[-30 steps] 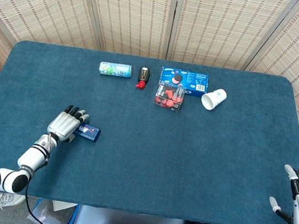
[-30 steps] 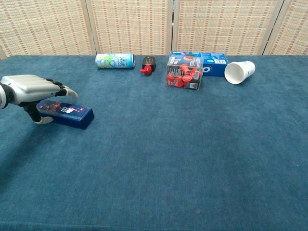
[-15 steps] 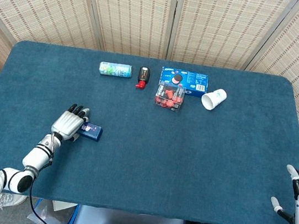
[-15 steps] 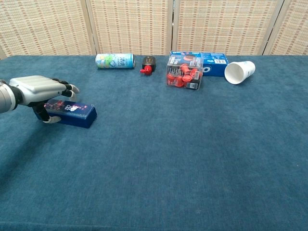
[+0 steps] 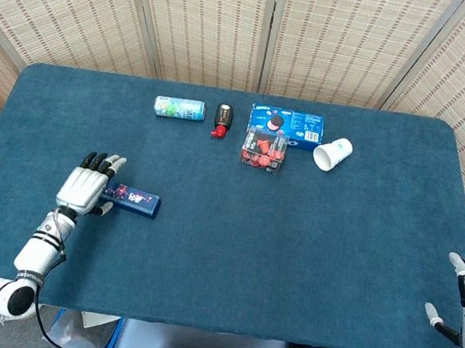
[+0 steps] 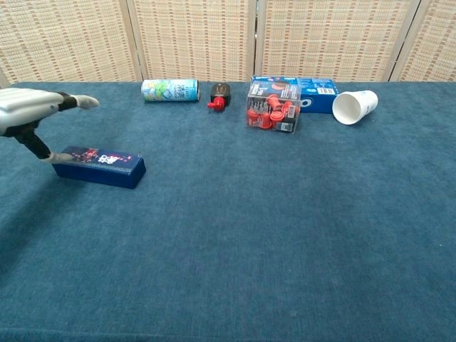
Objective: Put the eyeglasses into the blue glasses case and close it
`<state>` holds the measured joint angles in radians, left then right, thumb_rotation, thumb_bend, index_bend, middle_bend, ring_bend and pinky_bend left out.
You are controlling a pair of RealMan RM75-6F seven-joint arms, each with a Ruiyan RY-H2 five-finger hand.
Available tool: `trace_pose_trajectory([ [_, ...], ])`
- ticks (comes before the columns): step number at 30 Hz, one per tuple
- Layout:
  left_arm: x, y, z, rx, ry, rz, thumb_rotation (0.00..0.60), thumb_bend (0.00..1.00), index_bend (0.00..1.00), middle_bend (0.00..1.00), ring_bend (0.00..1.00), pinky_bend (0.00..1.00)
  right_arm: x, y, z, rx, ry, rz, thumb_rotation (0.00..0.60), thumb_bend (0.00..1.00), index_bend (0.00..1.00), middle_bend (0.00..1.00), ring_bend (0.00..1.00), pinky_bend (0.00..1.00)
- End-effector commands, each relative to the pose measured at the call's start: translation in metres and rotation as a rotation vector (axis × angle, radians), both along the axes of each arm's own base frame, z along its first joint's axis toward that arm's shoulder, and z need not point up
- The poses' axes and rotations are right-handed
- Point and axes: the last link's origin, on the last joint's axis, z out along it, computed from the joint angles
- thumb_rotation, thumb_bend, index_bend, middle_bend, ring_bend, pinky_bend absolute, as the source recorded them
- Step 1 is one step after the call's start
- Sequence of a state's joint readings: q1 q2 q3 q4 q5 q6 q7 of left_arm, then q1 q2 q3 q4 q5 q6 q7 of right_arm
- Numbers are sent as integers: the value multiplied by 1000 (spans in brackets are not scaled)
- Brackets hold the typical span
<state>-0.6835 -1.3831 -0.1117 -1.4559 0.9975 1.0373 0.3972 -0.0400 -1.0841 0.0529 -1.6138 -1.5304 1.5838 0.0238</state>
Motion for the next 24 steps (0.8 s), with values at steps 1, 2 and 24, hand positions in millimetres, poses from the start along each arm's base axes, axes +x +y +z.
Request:
trace_pose_trajectory([
  [1, -18, -21, 29, 119, -106, 55, 600, 272, 0, 0, 0, 0, 1, -2, 1, 11, 9, 1, 600, 222, 73, 153, 91, 107],
  [2, -22, -27, 34, 143, -107, 57, 600, 271, 0, 0, 0, 0, 1, -3, 1, 16, 12, 1, 600, 222, 73, 153, 91, 107],
  [24, -43, -140, 73, 282, -142, 52, 600, 271, 17, 0, 0, 0, 11, -21, -11, 80, 9, 97, 600, 216, 122, 177, 100, 107],
])
